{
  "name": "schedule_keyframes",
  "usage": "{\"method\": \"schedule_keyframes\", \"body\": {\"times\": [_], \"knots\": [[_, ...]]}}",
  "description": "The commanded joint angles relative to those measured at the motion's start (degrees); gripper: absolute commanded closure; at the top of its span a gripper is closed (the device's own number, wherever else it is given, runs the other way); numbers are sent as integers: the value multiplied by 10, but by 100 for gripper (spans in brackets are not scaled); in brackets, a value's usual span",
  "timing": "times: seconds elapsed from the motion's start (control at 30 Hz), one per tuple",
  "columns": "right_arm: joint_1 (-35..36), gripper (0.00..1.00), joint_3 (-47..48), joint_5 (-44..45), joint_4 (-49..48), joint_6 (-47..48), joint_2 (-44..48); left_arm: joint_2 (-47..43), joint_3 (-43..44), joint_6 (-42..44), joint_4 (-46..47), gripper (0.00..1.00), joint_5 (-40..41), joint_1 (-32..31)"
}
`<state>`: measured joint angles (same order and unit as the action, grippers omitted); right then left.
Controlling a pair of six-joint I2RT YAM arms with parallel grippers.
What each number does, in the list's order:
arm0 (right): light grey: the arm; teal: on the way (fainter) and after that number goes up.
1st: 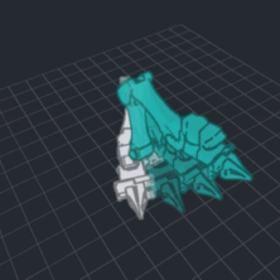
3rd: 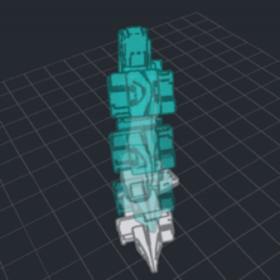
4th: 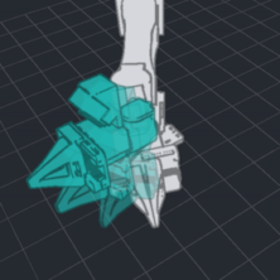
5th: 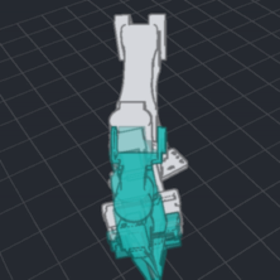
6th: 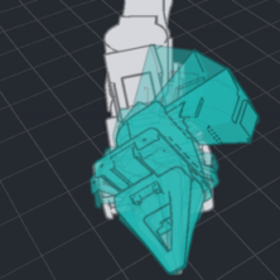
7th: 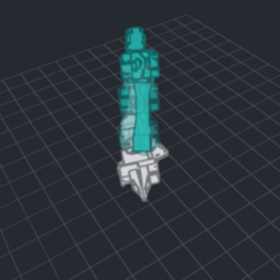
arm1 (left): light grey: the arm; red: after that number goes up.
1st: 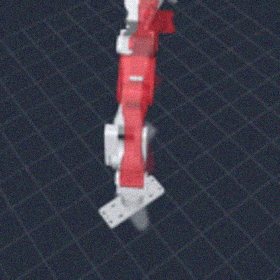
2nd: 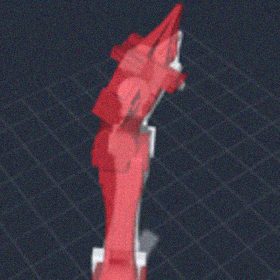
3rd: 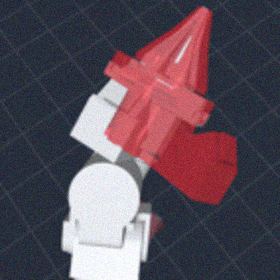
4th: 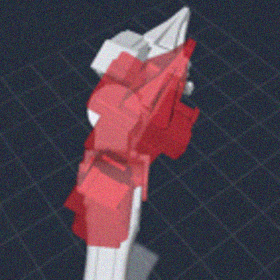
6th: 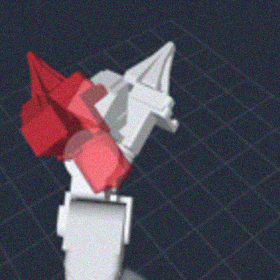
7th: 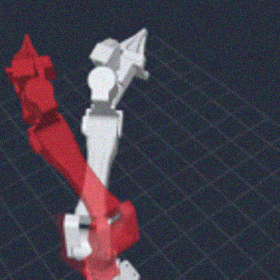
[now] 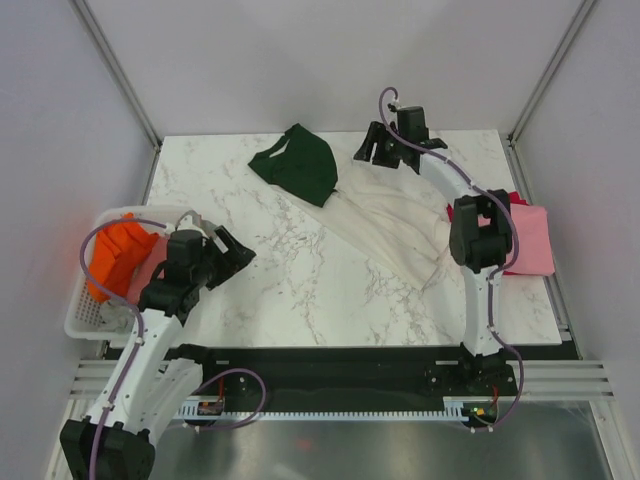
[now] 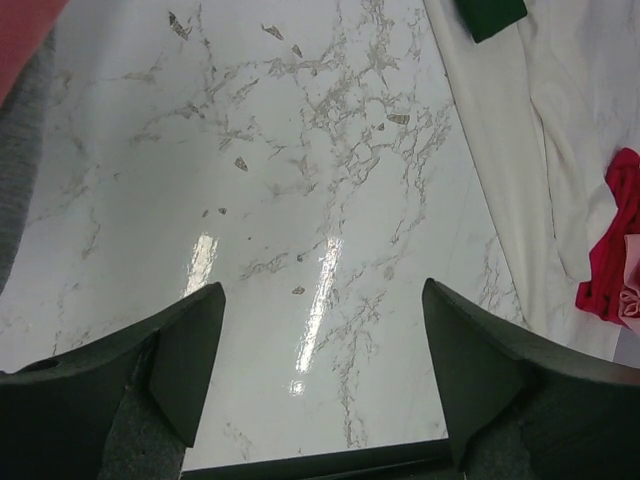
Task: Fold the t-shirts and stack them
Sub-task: Fold the tshirt
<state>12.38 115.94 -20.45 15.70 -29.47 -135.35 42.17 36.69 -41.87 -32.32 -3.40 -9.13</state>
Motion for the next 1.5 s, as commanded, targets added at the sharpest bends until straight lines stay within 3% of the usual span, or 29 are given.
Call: {"method": "schedule_keyframes", "body": {"times": [0.0, 0.17, 0.4, 0.6, 0.8, 1.0, 1.23, 1.33, 1.47], "knots": [[28, 30, -80, 84, 55, 141, 174, 12, -27, 10, 72, 13, -42, -1], [78, 36, -266, 252, 108, 211, 316, 10, -84, -6, 164, 15, -78, -13], [148, 47, -530, 335, 136, 145, 537, -5, -120, 9, 193, 15, -76, -41], [196, 47, -648, 342, 158, 83, 634, -15, -134, 27, 205, 15, -80, -44], [215, 55, -701, 329, 145, 70, 635, -34, -157, 30, 222, 15, -84, -45], [215, 60, -682, 334, 145, 64, 570, -56, -178, 32, 229, 15, -72, -45], [210, 60, -657, 356, 128, 66, 494, -53, -199, 46, 248, 15, -78, -46], [204, 55, -651, 365, 114, 61, 465, -53, -203, 48, 250, 15, -67, -46], [202, 54, -651, 383, 101, 59, 435, -59, -210, 50, 250, 15, -59, -46]]}}
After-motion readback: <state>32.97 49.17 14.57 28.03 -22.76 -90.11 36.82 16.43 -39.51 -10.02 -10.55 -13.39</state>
